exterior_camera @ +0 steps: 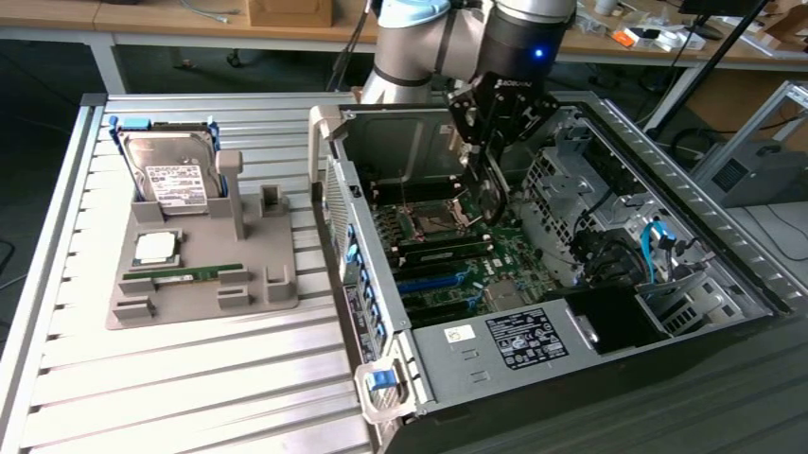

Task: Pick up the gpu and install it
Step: 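Pick up the gpu and move the gpu toward the slot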

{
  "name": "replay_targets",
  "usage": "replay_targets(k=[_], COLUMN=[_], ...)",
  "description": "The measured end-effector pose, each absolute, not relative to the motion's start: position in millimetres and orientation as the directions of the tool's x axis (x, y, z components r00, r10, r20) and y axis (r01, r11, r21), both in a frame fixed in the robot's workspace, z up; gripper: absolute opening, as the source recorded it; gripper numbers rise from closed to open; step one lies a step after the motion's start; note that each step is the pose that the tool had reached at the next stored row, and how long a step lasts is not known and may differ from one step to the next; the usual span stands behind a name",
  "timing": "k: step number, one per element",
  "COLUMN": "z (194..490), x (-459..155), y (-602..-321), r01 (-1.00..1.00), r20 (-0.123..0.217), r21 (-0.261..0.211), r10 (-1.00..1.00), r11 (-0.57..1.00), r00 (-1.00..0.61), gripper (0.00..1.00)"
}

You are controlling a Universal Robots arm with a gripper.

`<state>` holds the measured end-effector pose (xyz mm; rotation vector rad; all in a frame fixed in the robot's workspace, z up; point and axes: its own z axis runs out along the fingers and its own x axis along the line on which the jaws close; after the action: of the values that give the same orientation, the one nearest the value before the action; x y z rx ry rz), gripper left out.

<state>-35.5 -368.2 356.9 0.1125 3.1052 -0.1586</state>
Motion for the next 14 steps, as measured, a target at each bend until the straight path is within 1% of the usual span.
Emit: replay_targets(k=[14], z=[352], x=[-23], y=[-371], r01=[0.074], r20=[-0.034], r21=[-0.102], r10=[0.071], r11=[0.992], r00=[-0.997], gripper=[0.27])
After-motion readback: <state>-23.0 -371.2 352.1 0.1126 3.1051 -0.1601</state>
